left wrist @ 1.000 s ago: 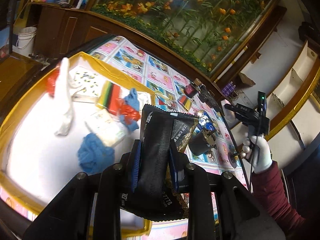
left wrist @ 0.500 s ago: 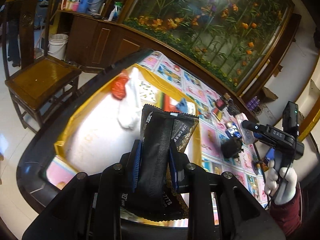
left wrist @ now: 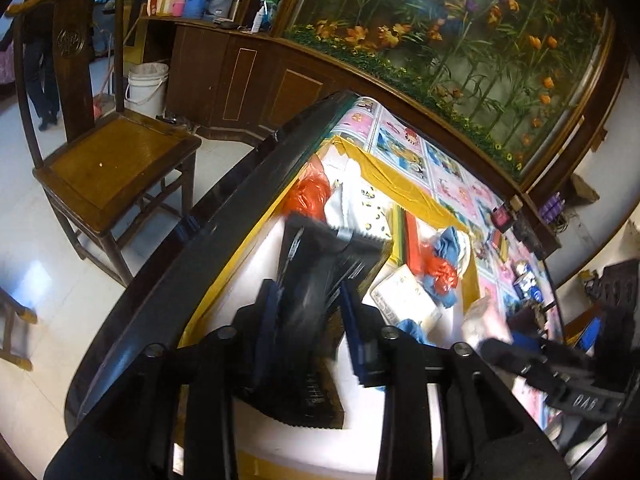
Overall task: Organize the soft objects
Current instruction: 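Release the black pouch in the box with left tool while right tool carries pink pack over, then lower the pink tissue pack into the box and open the right tool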
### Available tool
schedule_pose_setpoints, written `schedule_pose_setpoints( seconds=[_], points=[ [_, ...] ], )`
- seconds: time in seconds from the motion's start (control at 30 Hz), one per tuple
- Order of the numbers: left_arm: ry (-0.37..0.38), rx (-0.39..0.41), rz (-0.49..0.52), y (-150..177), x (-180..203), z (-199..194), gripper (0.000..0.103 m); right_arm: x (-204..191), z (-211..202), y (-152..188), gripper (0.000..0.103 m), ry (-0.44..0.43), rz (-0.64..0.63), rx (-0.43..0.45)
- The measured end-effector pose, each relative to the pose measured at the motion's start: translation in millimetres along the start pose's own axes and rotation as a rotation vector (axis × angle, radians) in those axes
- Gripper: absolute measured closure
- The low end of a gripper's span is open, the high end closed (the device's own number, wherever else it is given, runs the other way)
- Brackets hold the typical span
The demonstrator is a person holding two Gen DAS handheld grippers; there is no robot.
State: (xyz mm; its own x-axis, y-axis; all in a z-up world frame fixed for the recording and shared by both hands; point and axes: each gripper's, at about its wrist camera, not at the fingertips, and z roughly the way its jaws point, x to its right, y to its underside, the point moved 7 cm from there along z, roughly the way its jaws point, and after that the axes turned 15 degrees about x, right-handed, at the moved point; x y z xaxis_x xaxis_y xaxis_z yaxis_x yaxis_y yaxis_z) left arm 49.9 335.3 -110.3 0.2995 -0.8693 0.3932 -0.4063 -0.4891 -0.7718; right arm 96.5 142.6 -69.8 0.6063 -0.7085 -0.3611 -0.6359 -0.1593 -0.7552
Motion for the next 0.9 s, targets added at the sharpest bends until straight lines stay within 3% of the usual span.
schedule_pose_setpoints(
  seconds=[0.07,0.2,0.37,0.6,0.7,0.77,0.9],
  points=[
    [0.016,0.013,-0.019,0,-2,-3,0.058,-5,6,1,0.052,-0.014,-0.002,-0.013],
    [0.04,0.025,-0.037,5,-1,-13,0.058,-2,25,-5,0.052,0.008,-0.021,-0.034],
    [0.068,0.055,-0.028,5,7,-31,0.058,5,46,-21,0.052,0.13,-0.138,-0.017],
    [0.09,0.065,-0.018,5,12,-44,0.055,-28,61,6,0.051,0.055,-0.191,-0.113],
    [0.097,0.075,-0.015,6,17,-49,0.052,-29,74,-1,0.043,0.136,-0.243,-0.101],
    [0.111,0.084,-0.019,7,20,-55,0.052,-24,82,-5,0.041,0.15,-0.214,-0.105],
    [0.107,0.096,-0.012,8,25,-61,0.046,-20,57,-19,0.033,0.057,-0.094,-0.027]
  ],
)
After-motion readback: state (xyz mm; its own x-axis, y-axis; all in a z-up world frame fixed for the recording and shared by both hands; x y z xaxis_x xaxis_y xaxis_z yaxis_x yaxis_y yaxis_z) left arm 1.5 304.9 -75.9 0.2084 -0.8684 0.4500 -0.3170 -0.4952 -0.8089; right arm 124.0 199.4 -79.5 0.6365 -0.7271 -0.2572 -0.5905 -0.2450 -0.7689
